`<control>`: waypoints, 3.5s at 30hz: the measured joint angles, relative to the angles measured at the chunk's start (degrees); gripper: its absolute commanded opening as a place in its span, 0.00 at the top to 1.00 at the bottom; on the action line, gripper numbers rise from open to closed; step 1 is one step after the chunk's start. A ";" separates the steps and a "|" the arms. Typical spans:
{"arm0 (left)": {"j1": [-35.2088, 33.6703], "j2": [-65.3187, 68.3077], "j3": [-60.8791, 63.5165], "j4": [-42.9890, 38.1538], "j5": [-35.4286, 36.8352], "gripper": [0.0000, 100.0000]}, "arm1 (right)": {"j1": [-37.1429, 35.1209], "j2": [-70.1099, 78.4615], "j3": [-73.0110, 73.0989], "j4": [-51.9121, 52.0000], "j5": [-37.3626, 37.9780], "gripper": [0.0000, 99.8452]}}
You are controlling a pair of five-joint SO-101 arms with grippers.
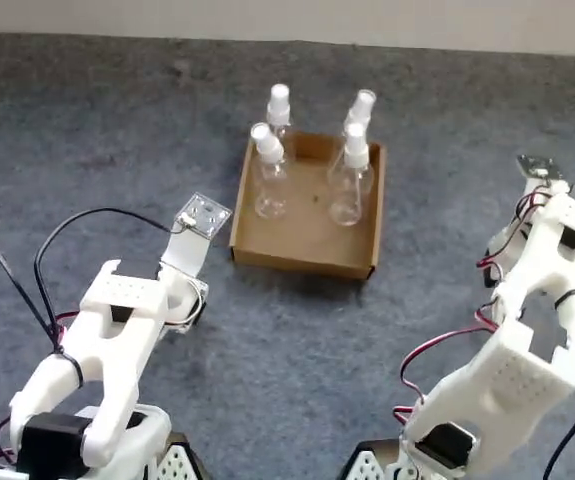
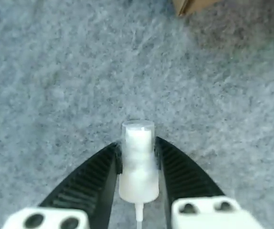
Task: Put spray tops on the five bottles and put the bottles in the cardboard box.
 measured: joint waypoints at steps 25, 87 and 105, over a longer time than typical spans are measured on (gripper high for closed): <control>-0.53 0.09 -9.23 1.41 6.24 0.97 | -12.75 -22.95 -5.45 7.65 -3.43 1.00; 3.34 -63.30 -5.19 -7.47 38.51 1.00 | -78.51 -87.91 75.87 -49.32 -17.05 1.00; 3.34 -63.91 -9.85 -8.00 37.01 1.00 | -78.95 -88.18 75.87 -49.32 -17.49 1.00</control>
